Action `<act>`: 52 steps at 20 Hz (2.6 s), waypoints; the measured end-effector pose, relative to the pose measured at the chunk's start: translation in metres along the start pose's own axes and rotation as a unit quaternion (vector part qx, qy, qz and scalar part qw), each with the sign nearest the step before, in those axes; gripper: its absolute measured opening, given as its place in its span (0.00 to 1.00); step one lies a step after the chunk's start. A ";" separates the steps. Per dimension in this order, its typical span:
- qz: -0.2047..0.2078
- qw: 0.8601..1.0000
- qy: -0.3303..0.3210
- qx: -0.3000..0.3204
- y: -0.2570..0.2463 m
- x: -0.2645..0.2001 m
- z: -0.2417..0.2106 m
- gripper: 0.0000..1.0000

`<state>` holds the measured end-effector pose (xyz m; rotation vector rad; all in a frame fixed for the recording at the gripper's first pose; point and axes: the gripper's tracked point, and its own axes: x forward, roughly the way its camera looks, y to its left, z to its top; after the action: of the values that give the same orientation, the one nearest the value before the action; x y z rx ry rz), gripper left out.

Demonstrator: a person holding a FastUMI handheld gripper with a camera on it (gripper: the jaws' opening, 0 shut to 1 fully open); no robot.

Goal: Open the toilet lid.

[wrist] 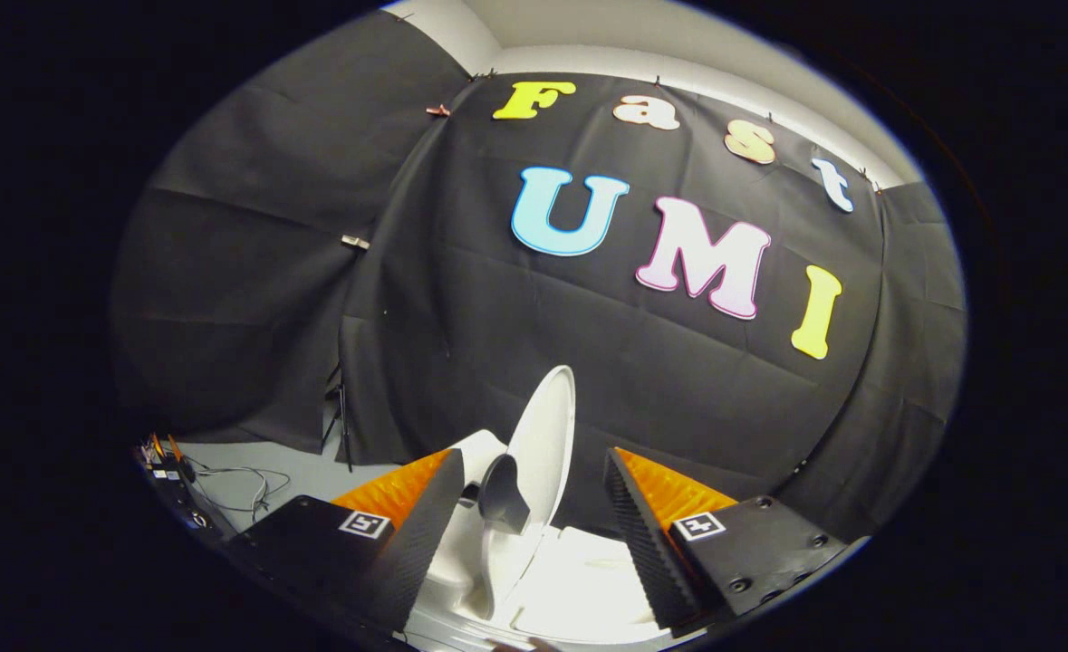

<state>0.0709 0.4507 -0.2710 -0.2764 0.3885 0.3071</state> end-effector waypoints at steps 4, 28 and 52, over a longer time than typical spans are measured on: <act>-0.001 0.999 -0.018 0.027 -0.016 -0.021 0.025 0.99; -0.149 0.976 -0.147 0.053 -0.346 -0.274 0.083 0.99; -0.132 0.968 -0.166 0.134 -0.404 -0.297 0.072 0.98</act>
<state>-0.0282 0.0327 -0.0029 -0.0078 0.0562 0.0336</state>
